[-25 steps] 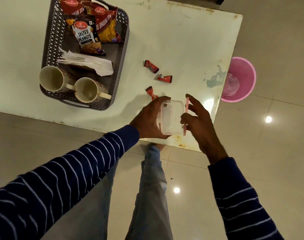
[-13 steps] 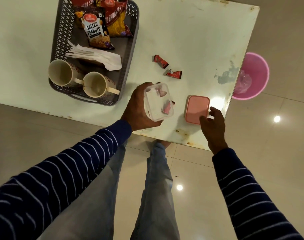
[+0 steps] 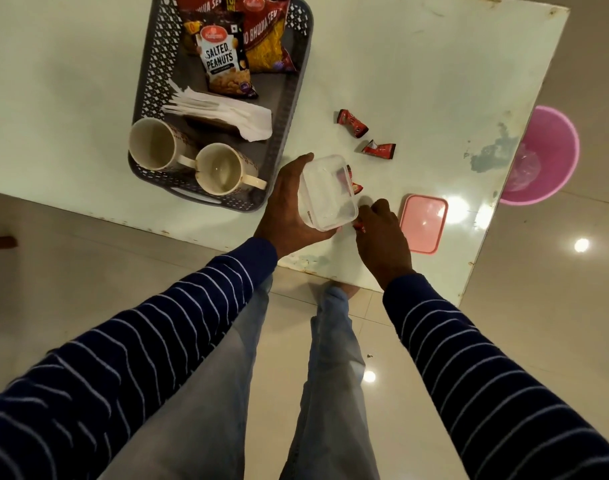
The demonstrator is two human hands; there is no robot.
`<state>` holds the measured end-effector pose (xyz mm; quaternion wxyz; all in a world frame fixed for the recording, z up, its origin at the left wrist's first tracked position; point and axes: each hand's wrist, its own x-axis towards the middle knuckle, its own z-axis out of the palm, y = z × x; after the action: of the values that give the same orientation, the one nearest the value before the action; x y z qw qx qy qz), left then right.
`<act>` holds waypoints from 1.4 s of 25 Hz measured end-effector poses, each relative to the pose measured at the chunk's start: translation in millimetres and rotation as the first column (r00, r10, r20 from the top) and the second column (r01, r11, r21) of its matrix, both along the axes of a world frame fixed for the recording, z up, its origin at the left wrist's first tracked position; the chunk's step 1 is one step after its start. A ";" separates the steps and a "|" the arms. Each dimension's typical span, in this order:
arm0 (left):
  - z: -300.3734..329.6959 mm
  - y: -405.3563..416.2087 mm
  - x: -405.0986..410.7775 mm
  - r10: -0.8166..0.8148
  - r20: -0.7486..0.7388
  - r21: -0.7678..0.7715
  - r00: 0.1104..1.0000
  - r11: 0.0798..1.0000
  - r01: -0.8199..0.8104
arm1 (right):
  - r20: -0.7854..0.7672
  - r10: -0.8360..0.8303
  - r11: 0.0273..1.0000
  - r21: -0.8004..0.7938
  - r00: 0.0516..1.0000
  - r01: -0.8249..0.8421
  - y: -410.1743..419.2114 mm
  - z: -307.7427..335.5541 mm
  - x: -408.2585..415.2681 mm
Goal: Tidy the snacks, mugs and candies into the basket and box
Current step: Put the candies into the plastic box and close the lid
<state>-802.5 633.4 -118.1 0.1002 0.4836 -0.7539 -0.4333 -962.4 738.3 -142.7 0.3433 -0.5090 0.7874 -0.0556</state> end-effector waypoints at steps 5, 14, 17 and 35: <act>-0.1 -7.4 8.4 -0.041 0.072 -0.067 0.997 0.997 0.046 | 0.147 -0.383 0.920 -0.030 0.912 0.391 -0.8 16.3 -13.2; -21.7 -11.9 12.1 -0.077 0.099 0.058 0.992 0.996 0.072 | 0.393 -0.376 0.870 -0.162 0.839 0.466 -30.9 76.1 14.2; -23.6 -13.9 14.6 -0.056 0.101 0.048 0.993 0.998 0.051 | 0.421 -0.485 0.776 -0.196 0.766 0.599 -38.7 69.6 0.2; -35.7 -11.0 5.6 -0.111 0.045 0.115 0.993 0.988 0.105 | 0.146 -0.328 0.904 -0.239 0.933 0.355 -35.1 26.3 -9.6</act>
<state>-796.9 622.4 -153.7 0.0299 0.4580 -0.7556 -0.4673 -972.0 703.2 -116.5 0.2978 -0.4004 0.8314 -0.2443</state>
